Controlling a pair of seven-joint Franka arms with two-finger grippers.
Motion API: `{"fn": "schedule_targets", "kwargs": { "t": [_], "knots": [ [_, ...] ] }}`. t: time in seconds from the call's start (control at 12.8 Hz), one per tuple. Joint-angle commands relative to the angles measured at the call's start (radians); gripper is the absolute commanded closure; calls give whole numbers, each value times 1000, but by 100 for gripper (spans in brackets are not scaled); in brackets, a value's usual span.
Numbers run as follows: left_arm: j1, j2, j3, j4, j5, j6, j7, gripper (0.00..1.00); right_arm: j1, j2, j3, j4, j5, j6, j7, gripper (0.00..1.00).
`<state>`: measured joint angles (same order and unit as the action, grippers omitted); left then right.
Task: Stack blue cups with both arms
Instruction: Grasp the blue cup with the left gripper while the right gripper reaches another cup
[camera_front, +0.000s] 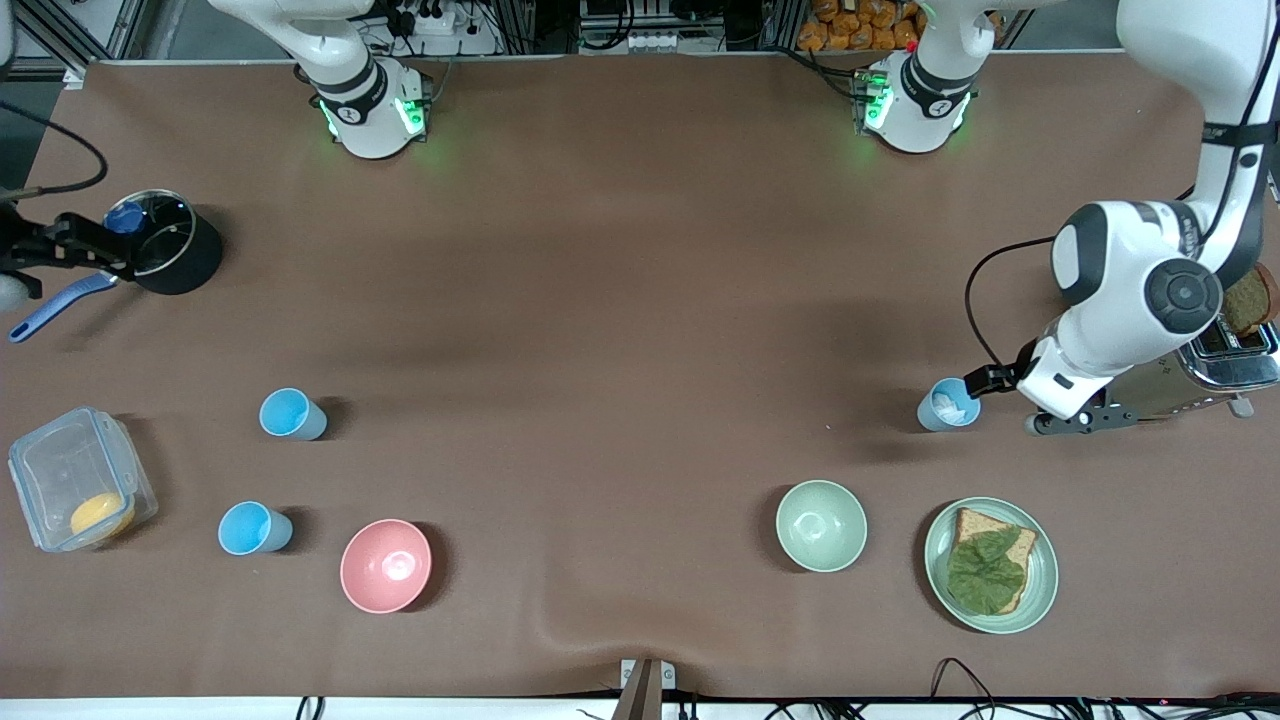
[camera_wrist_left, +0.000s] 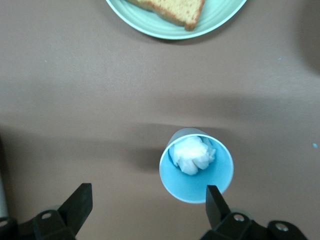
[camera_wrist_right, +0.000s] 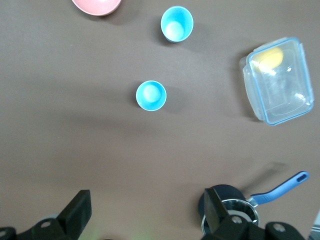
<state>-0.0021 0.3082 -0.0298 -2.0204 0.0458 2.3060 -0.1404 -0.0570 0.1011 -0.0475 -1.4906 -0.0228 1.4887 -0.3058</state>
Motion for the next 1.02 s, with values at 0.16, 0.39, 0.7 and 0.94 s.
{"fn": "schedule_targets", "kwargs": {
  "t": [0.16, 0.39, 0.7, 0.94],
  "knots": [
    [2, 49, -2, -9, -18, 59, 2, 0, -18, 144, 8, 15, 24, 16, -10, 0],
    [2, 69, -2, -6, -18, 67, 4, 0, -30, 182, 8, 15, 23, 45, 17, 0],
    [2, 101, -2, -9, -18, 101, 4, 5, -47, 275, 9, 0, 40, 106, 48, 0],
    [2, 104, -2, -9, -17, 102, 4, 30, -41, 333, 9, -86, 43, 232, 50, 0]
  ]
}}
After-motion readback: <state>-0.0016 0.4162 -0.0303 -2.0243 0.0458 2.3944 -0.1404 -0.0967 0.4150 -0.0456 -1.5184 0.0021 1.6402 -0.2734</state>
